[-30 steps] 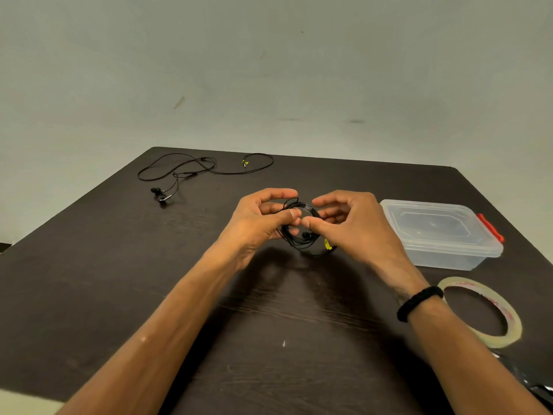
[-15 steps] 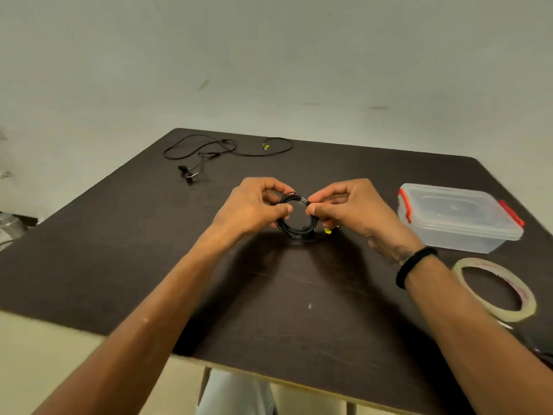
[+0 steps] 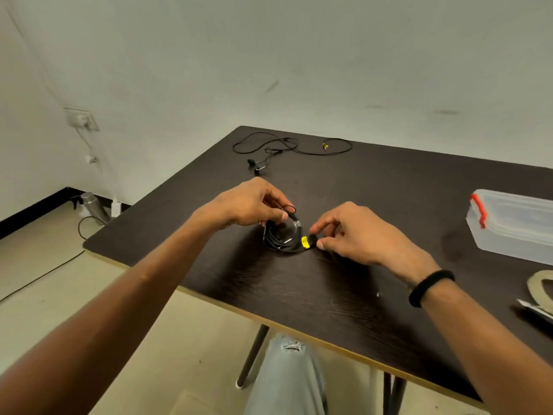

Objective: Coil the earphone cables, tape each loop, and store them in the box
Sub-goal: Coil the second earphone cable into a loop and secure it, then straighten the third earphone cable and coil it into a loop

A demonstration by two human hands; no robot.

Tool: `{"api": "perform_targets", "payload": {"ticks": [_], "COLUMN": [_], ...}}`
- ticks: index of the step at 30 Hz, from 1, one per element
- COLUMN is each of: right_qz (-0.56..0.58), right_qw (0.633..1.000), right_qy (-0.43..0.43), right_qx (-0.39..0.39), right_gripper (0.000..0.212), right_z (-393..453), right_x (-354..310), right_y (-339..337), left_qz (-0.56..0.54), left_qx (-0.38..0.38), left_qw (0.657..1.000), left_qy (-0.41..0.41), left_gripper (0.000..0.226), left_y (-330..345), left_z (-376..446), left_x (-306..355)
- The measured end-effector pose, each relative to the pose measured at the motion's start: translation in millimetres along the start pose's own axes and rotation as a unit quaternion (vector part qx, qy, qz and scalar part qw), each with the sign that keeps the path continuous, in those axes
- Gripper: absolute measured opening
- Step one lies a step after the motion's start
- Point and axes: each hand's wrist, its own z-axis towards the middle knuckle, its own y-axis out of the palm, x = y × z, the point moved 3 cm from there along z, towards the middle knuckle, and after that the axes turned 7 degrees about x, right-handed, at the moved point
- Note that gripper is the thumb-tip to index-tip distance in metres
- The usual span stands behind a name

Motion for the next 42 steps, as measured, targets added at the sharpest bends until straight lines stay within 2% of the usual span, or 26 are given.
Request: {"api": "perform_targets", "payload": {"ticks": [7, 9, 12, 16, 21, 28, 35, 42], "right_qz": [0.014, 0.041, 0.080, 0.145, 0.266, 0.251, 0.272, 0.254], "right_qw": [0.998, 0.995, 0.988, 0.979, 0.959, 0.958, 0.944, 0.935], "right_qy": [-0.034, -0.036, -0.040, -0.020, 0.019, 0.028, 0.073, 0.089], "right_qx": [0.059, 0.087, 0.123, 0.139, 0.097, 0.138, 0.171, 0.232], "right_gripper": [0.013, 0.010, 0.010, 0.015, 0.013, 0.015, 0.009, 0.010], "right_z": [13, 19, 24, 28, 32, 39, 33, 40], "right_x": [-10, -16, -26, -35, -42, -38, -12, 1], "right_y": [7, 12, 21, 32, 39, 41, 30, 20], "left_qz": [0.133, 0.132, 0.062, -0.008, -0.035, -0.081, -0.071, 0.057], "left_qx": [-0.038, -0.061, -0.068, 0.014, 0.105, 0.244, 0.293, 0.312], "left_qw": [0.990, 0.989, 0.996, 0.999, 0.989, 0.956, 0.937, 0.925], "left_qy": [0.039, 0.036, 0.014, -0.028, -0.097, -0.140, -0.174, -0.208], "left_gripper": [0.027, 0.038, 0.051, 0.039, 0.027, 0.026, 0.026, 0.023], "left_y": [2, -3, -19, -46, -47, -35, -34, -27], "left_z": [7, 5, -4, -22, -42, -50, -24, 16], "left_x": [12, 10, 4, -13, -43, -60, -67, -57]}}
